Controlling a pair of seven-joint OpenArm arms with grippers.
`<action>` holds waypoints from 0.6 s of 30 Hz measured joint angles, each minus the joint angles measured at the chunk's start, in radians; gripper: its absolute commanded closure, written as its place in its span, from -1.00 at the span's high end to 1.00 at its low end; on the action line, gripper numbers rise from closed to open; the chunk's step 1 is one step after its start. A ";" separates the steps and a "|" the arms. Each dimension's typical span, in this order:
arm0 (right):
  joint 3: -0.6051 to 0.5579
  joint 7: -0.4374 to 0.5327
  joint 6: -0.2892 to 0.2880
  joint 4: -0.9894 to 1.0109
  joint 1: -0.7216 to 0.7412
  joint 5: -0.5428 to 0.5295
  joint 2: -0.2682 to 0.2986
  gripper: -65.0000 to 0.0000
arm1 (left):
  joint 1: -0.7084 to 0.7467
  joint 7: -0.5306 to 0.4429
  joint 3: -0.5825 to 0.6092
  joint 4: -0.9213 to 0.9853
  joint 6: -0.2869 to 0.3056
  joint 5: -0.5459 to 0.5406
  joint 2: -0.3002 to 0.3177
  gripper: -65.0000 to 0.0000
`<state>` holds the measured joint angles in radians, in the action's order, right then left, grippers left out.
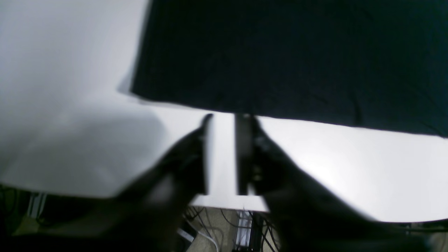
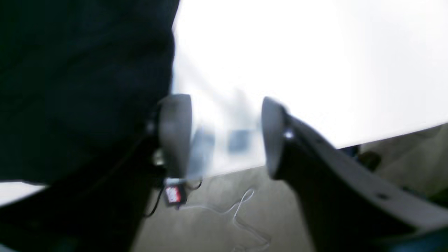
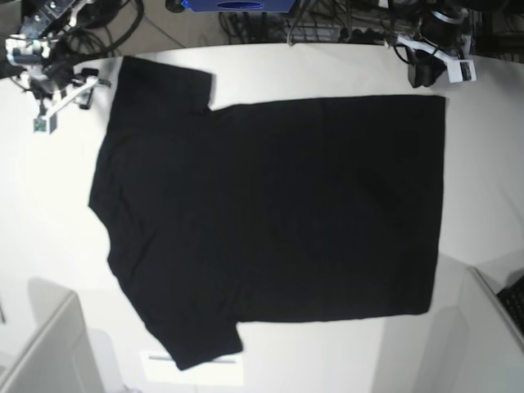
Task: Fold the T-shirt properly
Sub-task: 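Lower both grippers and pinch the shirt's shoulder corners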
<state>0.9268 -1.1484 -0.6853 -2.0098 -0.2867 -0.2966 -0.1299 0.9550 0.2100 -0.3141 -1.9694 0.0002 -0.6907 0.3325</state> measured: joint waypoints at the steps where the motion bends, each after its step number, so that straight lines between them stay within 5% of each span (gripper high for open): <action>1: 0.060 -0.062 -0.013 0.001 0.020 -0.048 -0.003 0.10 | -0.008 0.005 -0.027 0.000 -0.001 0.000 0.001 -0.48; 4: 0.166 -0.179 -0.011 0.002 0.056 -0.141 0.006 0.13 | -0.013 -0.006 -0.096 0.001 0.010 0.000 0.006 -0.48; 8: 0.178 -0.254 -0.011 0.025 0.076 -0.313 0.003 0.13 | -0.036 0.010 -0.153 0.002 0.123 -0.003 -0.021 -0.40; 14: 0.175 -0.256 -0.012 0.248 0.077 -0.445 0.002 0.13 | -0.034 0.012 -0.214 0.003 0.121 -0.004 -0.043 0.59; 18: 0.175 -0.264 -0.008 0.317 0.080 -0.440 0.011 0.13 | -0.035 0.012 -0.215 0.004 0.127 -0.004 -0.043 0.73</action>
<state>1.1019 -1.4128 -0.6937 -1.6932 -0.2066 -0.7368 -0.1184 0.9199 0.2218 -0.5293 -1.9656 0.1272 -0.6945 0.2897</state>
